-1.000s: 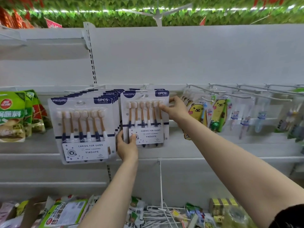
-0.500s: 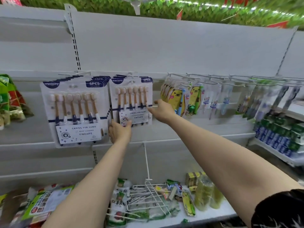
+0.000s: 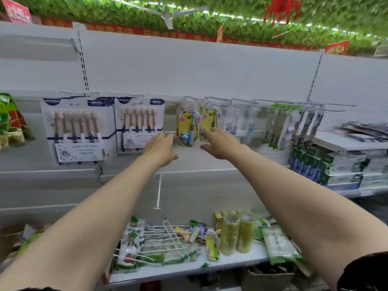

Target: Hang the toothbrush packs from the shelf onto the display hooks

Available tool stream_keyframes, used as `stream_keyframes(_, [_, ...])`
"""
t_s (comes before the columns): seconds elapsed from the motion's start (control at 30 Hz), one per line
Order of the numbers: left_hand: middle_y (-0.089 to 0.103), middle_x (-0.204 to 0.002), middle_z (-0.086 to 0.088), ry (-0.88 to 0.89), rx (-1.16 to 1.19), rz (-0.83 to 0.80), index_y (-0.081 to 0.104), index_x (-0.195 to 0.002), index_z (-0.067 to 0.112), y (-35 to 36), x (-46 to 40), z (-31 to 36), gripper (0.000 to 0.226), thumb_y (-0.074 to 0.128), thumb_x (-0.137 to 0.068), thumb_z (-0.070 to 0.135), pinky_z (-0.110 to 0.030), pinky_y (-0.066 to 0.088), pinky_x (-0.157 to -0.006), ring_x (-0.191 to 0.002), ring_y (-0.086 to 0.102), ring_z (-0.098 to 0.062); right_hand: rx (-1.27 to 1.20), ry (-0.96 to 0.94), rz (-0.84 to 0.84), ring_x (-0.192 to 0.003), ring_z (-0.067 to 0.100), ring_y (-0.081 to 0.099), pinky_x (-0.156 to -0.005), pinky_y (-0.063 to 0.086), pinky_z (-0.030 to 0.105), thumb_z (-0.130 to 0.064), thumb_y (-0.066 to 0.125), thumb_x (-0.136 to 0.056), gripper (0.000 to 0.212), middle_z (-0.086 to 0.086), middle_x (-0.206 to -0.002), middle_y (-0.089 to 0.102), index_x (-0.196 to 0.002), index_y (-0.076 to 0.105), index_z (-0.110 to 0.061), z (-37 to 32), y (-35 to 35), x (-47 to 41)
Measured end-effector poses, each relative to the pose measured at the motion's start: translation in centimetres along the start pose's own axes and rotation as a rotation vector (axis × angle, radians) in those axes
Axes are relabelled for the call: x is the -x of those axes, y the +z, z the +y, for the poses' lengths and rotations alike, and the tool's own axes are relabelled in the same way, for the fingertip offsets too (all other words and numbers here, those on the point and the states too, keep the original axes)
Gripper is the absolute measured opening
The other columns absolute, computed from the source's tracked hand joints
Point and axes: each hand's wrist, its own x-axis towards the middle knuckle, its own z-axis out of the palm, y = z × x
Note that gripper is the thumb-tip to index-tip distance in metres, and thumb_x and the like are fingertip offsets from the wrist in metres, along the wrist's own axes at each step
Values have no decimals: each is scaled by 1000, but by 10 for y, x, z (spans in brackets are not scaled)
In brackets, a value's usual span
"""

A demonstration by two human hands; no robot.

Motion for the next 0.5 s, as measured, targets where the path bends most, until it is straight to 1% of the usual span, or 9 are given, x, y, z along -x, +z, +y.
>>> stream_keyframes(0.13, [45, -143, -11, 127, -67, 51, 39, -145, 20, 5, 24, 81, 69, 70, -87, 43, -48, 45, -102, -131, 43, -32, 70, 43, 30, -134, 31, 45, -100, 47, 47, -46, 51, -100, 54, 7, -149, 48, -148, 41, -24, 60, -18, 69])
stream_keyframes(0.3, [46, -143, -11, 265, -37, 64, 41, -145, 18, 19, 55, 194, 67, 67, -89, 44, -46, 45, -100, -129, 47, -32, 126, 158, 83, -136, 32, 43, -100, 45, 45, -46, 47, -102, 52, 7, -150, 46, -148, 42, -22, 148, -41, 164])
stream_keyframes(0.4, [43, -146, -10, 344, 38, 35, 38, -147, 20, 36, 72, 258, 65, 63, -92, 43, -46, 43, -105, -133, 43, -32, 124, 242, 93, -136, 31, 43, -103, 45, 46, -47, 47, -101, 52, 7, -149, 47, -147, 43, -22, 196, -48, 217])
stream_keyframes(0.5, [42, -146, -8, 433, 73, -2, 38, -147, 21, 58, 87, 319, 62, 60, -93, 44, -45, 44, -102, -131, 45, -31, 95, 325, 110, -136, 30, 42, -104, 45, 46, -45, 49, -101, 51, 6, -148, 48, -145, 45, -21, 241, -50, 268])
